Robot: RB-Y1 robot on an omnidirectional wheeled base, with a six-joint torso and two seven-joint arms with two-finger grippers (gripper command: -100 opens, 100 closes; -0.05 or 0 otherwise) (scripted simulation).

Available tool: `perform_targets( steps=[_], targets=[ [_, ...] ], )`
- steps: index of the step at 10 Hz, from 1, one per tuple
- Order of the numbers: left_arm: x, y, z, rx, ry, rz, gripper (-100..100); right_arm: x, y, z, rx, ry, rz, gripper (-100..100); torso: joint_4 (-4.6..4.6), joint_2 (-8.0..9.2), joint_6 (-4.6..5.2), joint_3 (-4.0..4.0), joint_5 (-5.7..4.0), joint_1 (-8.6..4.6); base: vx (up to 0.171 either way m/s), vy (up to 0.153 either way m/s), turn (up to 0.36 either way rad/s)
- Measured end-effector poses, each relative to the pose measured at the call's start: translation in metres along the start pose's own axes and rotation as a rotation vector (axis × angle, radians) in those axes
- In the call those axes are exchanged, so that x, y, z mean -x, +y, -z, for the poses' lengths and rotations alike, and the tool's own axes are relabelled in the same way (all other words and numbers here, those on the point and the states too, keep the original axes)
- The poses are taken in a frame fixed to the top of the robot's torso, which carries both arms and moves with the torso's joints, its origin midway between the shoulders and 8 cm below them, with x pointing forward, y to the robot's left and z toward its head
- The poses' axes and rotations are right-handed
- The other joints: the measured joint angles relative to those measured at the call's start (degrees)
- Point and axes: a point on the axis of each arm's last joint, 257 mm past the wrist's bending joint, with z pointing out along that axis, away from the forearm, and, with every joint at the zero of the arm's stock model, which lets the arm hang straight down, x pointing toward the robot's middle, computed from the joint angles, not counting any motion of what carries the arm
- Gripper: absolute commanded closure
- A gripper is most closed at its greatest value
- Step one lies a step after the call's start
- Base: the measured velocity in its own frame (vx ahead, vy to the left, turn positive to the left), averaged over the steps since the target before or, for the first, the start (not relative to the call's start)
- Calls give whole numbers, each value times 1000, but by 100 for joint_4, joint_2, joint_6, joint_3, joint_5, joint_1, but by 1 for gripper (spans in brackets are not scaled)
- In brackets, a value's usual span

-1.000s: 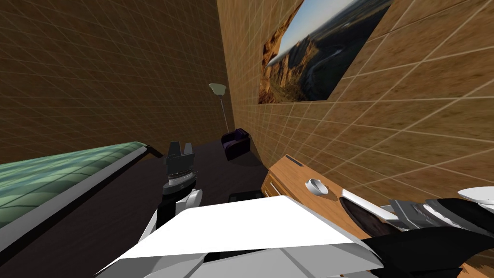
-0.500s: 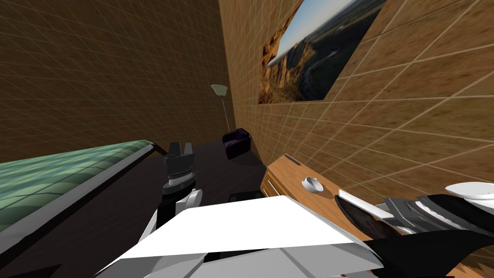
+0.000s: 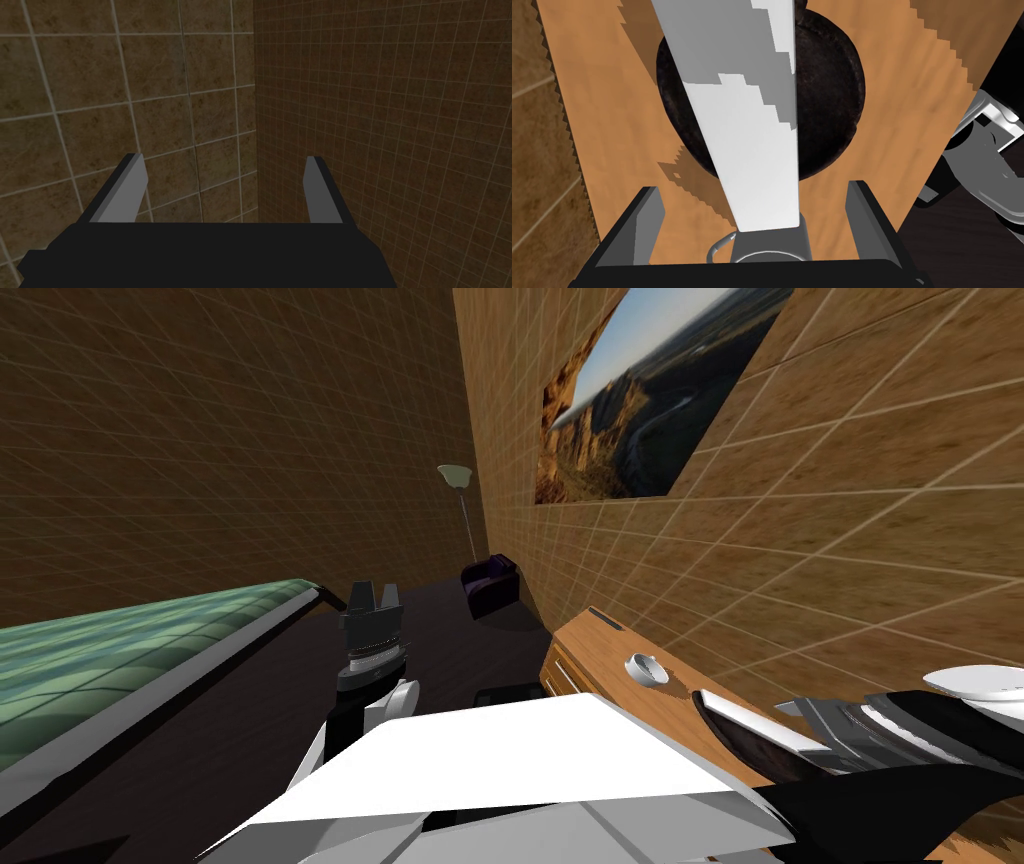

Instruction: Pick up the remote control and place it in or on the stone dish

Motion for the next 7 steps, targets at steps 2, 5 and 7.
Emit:
perform_targets(
  steps=[2, 5, 7],
  targets=[
    [0, 0, 0, 0, 0, 0, 0, 3, 1, 6, 5, -2, 7, -100, 0, 1, 2, 1, 2, 1, -3, -3, -47],
    [0, 0, 0, 0, 0, 0, 0, 7, -9, 18, -2, -5, 9, -100, 0, 0, 0, 0, 1, 0, -2, -1, -25],
    [0, 0, 0, 0, 0, 0, 0, 10, -10, 31, 4, -9, 20, -100, 1, 2, 1, 1, 2, 1, -5, -3, -51]
  ],
)
